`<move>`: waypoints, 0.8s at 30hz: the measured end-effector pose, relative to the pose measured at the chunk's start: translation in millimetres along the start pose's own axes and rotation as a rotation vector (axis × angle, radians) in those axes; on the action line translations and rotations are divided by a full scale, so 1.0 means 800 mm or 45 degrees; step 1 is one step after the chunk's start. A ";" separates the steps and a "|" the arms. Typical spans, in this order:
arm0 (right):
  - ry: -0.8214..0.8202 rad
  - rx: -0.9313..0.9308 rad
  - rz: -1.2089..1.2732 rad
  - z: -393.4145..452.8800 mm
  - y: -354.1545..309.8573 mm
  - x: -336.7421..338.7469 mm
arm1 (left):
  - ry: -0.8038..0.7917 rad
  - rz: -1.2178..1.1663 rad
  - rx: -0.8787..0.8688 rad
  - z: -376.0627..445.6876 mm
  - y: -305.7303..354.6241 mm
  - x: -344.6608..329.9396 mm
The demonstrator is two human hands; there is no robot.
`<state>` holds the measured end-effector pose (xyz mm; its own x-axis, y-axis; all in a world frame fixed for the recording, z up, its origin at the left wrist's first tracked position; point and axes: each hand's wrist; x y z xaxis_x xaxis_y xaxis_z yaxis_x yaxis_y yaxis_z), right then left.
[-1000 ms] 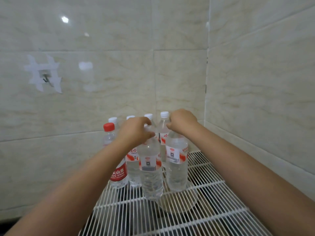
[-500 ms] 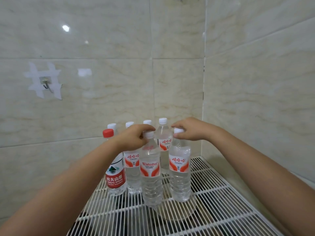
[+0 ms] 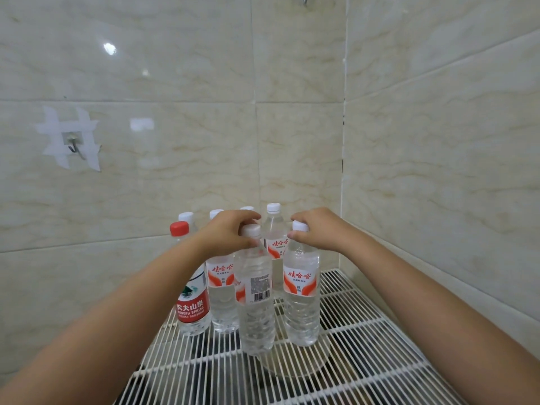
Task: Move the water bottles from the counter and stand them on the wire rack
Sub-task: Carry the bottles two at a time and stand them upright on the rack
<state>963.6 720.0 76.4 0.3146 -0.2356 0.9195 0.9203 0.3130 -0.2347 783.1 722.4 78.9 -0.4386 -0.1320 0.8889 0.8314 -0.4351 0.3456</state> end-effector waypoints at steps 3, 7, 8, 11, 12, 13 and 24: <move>0.017 -0.001 -0.007 -0.001 0.000 -0.001 | -0.055 -0.024 -0.013 0.000 -0.001 -0.001; 0.027 -0.005 0.005 -0.002 0.000 -0.004 | -0.006 0.086 0.105 0.000 0.010 -0.011; 0.030 -0.007 0.006 -0.003 0.000 -0.004 | 0.065 0.139 0.166 0.002 0.013 -0.015; 0.032 -0.007 -0.007 -0.003 -0.003 -0.003 | 0.179 0.222 0.246 0.009 0.022 -0.021; 0.029 -0.006 -0.009 -0.004 -0.003 -0.003 | 0.183 0.216 0.236 0.011 0.023 -0.021; 0.025 -0.007 -0.006 -0.005 -0.003 -0.002 | 0.183 0.197 0.217 0.013 0.023 -0.020; 0.118 -0.078 -0.010 0.000 0.006 -0.007 | -0.036 0.336 0.156 0.018 0.021 -0.014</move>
<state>966.5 722.7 70.2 0.3250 -0.3230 0.8888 0.9344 0.2544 -0.2493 806.9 729.0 79.1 -0.1933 -0.2007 0.9604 0.9514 -0.2777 0.1335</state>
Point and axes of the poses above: each hand's wrist, its own z-axis towards the middle knuckle, its own x-axis out of the back of the hand, y = z × x, and after that the axes turned 1 degree about z, right-handed
